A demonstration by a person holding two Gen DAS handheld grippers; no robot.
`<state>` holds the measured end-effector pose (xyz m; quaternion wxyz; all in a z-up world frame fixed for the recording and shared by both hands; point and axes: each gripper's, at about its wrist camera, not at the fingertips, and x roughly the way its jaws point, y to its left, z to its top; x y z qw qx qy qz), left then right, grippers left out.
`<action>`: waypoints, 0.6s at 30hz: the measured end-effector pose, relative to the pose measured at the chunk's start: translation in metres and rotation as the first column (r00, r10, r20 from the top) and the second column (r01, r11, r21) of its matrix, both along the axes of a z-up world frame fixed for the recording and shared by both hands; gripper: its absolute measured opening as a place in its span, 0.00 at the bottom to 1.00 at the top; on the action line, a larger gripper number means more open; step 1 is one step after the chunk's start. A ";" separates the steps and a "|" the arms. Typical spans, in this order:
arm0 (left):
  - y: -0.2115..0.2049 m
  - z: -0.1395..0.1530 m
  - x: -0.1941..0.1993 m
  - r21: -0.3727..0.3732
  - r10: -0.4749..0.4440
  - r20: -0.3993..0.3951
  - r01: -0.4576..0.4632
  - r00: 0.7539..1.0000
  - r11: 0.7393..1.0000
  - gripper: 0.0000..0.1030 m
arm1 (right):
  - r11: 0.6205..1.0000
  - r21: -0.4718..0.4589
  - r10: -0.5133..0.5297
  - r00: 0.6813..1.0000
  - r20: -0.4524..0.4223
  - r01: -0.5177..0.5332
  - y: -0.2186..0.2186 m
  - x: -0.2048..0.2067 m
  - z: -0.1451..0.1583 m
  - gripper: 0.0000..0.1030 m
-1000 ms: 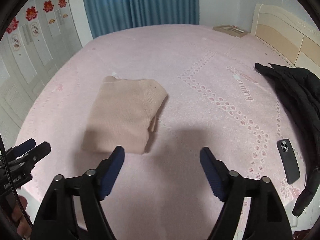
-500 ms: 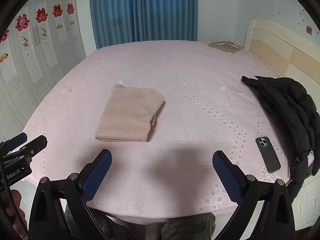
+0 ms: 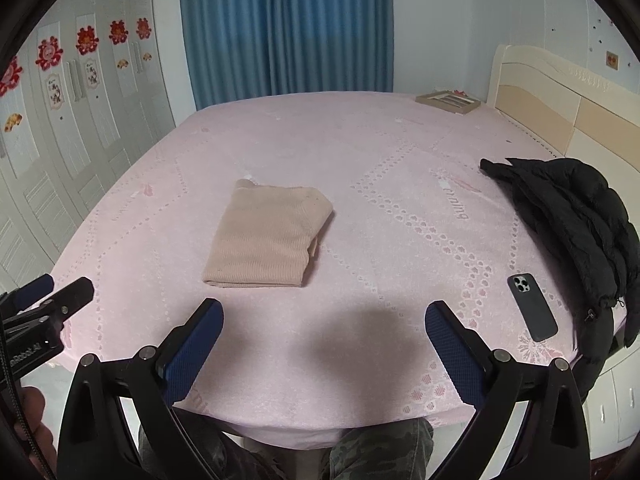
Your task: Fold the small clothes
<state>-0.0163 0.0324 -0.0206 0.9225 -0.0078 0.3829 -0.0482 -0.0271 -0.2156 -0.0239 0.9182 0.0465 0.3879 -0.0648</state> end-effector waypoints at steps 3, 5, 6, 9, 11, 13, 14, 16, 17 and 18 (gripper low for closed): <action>0.001 0.001 -0.001 -0.006 0.002 0.000 -0.002 1.000 1.000 0.83 | 1.000 0.002 -0.004 1.000 0.004 0.004 -0.001 -0.003 0.003 0.97; 0.001 0.001 -0.001 -0.005 0.002 0.001 -0.002 1.000 1.000 0.83 | 1.000 0.002 -0.005 1.000 0.006 0.005 -0.001 -0.004 0.004 0.97; 0.001 0.002 -0.001 -0.004 0.003 0.002 -0.003 1.000 1.000 0.83 | 1.000 0.004 -0.007 1.000 0.007 0.007 -0.002 -0.004 0.005 0.97; -0.001 0.004 -0.002 0.001 0.002 0.008 -0.002 1.000 1.000 0.83 | 1.000 0.007 -0.009 1.000 0.013 0.009 -0.002 -0.005 0.008 0.97; -0.002 0.006 -0.003 0.011 0.003 0.014 -0.004 1.000 1.000 0.83 | 1.000 0.006 -0.011 1.000 0.016 0.011 -0.003 -0.004 0.010 0.97; -0.003 0.007 -0.004 0.014 0.002 0.019 -0.003 1.000 1.000 0.83 | 1.000 0.007 -0.013 1.000 0.022 0.013 -0.004 -0.004 0.012 0.97; -0.003 0.007 -0.004 0.014 0.002 0.021 -0.002 1.000 1.000 0.83 | 1.000 0.008 -0.015 1.000 0.025 0.015 -0.004 -0.004 0.012 0.97; -0.004 0.008 -0.004 0.017 0.001 0.024 -0.002 1.000 1.000 0.83 | 1.000 0.009 -0.017 0.999 0.027 0.017 -0.006 -0.005 0.013 0.97; -0.005 0.008 -0.004 0.022 0.002 0.027 -0.003 1.000 1.000 0.83 | 1.000 0.010 -0.017 0.999 0.028 0.017 -0.006 -0.006 0.013 0.97; -0.006 0.008 -0.004 0.023 0.002 0.029 -0.003 1.000 1.000 0.83 | 1.000 0.010 -0.018 0.999 0.028 0.018 -0.006 -0.006 0.013 0.97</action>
